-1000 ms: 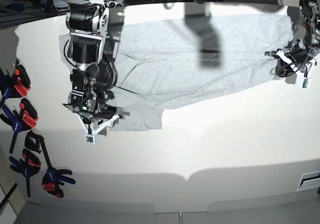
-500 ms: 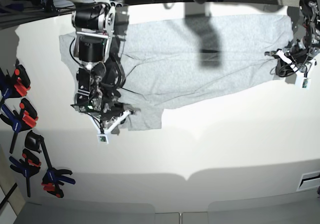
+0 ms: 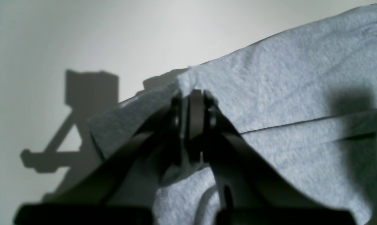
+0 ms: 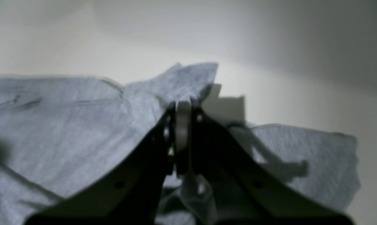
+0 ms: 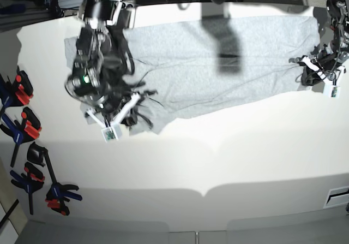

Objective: Fold the T-shirt properly
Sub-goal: 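Release the folded side and move the right gripper to the shirt's shoulder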

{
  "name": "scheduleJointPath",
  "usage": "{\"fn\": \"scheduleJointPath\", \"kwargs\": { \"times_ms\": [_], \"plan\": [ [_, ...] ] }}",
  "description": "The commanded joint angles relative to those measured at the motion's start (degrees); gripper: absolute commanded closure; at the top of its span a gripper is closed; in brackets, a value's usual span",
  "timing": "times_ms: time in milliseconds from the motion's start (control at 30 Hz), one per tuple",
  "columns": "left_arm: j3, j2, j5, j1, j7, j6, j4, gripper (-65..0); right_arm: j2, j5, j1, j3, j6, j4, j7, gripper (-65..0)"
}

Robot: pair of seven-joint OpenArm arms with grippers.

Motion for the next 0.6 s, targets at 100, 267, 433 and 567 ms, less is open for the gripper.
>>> {"fn": "scheduleJointPath", "kwargs": {
  "times_ms": [100, 267, 433, 567],
  "plan": [
    [-0.5, -1.1, -0.5, -0.5, -1.4, 0.0, 0.9, 0.0, 0.3, 0.7, -6.2, 0.0, 0.2, 9.9, 1.1, 0.0],
    [-0.5, -1.1, -0.5, -0.5, -1.4, 0.0, 0.9, 0.0, 0.3, -0.9, -14.9, 0.0, 0.2, 17.5, 1.0, 0.0],
    [-0.5, -1.2, -0.5, -0.5, -1.4, 0.0, 0.9, 0.0, 0.3, -4.1, -21.6, 0.0, 0.2, 20.7, 1.2, 0.0],
    [-0.5, -1.2, -0.5, -0.5, -1.4, 0.0, 0.9, 0.0, 0.9, -4.6, -24.6, 1.0, 0.2, 21.5, 1.3, 0.0]
  ]
}}
